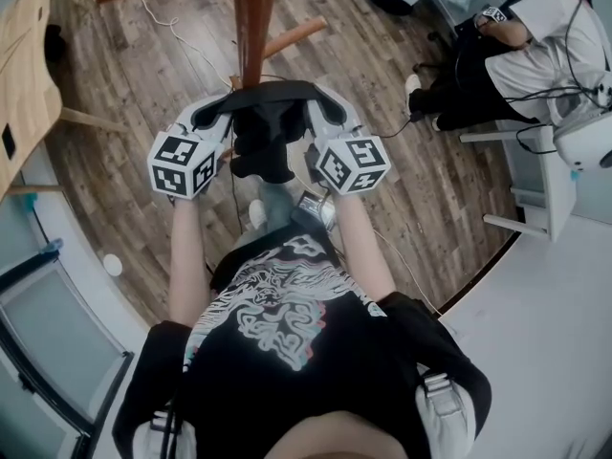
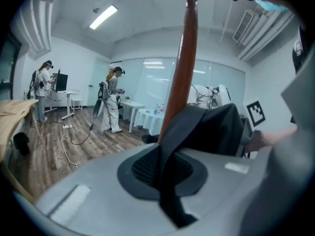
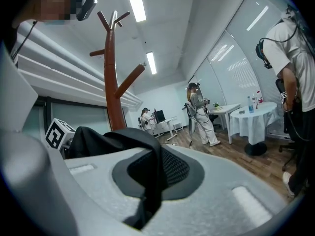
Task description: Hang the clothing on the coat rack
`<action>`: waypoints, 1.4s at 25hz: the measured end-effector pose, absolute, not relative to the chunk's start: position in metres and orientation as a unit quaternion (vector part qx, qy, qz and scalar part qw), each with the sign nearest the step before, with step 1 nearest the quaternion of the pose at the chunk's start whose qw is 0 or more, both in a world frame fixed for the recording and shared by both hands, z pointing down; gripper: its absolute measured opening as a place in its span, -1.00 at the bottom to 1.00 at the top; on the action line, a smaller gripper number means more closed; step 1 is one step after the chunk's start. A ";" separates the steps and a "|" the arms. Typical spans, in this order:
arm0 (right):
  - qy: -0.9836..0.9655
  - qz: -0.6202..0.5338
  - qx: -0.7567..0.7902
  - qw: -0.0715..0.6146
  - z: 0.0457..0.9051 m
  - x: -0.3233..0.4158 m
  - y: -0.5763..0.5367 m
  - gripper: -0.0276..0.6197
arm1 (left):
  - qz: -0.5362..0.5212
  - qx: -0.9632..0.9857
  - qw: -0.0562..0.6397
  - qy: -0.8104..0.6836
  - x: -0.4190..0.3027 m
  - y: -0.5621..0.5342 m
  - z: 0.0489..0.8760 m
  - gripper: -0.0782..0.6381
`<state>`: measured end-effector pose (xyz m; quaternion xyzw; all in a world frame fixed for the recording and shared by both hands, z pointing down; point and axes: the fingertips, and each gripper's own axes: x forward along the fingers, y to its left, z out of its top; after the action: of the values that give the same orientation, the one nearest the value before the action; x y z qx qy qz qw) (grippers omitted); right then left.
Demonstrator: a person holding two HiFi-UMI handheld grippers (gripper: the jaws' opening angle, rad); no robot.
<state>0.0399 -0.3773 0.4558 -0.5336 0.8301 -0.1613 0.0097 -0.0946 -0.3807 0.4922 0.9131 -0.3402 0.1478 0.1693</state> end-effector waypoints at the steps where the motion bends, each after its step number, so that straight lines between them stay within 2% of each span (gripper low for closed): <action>1: 0.830 -0.162 -0.533 0.011 0.456 0.040 -0.378 -0.88 | 0.145 0.914 0.172 -0.338 -0.094 -0.380 0.493 -0.80; 6: 0.832 -0.163 -0.530 0.015 0.454 0.038 -0.377 -0.88 | 0.135 0.916 0.166 -0.338 -0.094 -0.379 0.492 -0.80; 12: 0.832 -0.142 -0.536 -0.017 0.456 0.035 -0.379 -0.86 | 0.137 0.917 0.157 -0.341 -0.094 -0.379 0.490 -0.79; 14: 0.832 -0.148 -0.534 -0.017 0.459 0.037 -0.379 -0.76 | 0.144 0.917 0.153 -0.338 -0.093 -0.377 0.491 -0.79; 25: 0.836 -0.173 -0.520 -0.028 0.472 0.038 -0.375 -0.53 | 0.143 0.917 0.159 -0.335 -0.090 -0.373 0.489 -0.41; 35: 0.839 -0.180 -0.512 -0.033 0.478 0.032 -0.354 -0.53 | 0.138 0.912 0.171 -0.346 -0.101 -0.355 0.493 -0.38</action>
<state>0.0315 -0.3543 0.4785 -0.5124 0.8390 -0.1801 -0.0329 -0.1007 -0.3552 0.4926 0.9120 -0.3464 0.1382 0.1708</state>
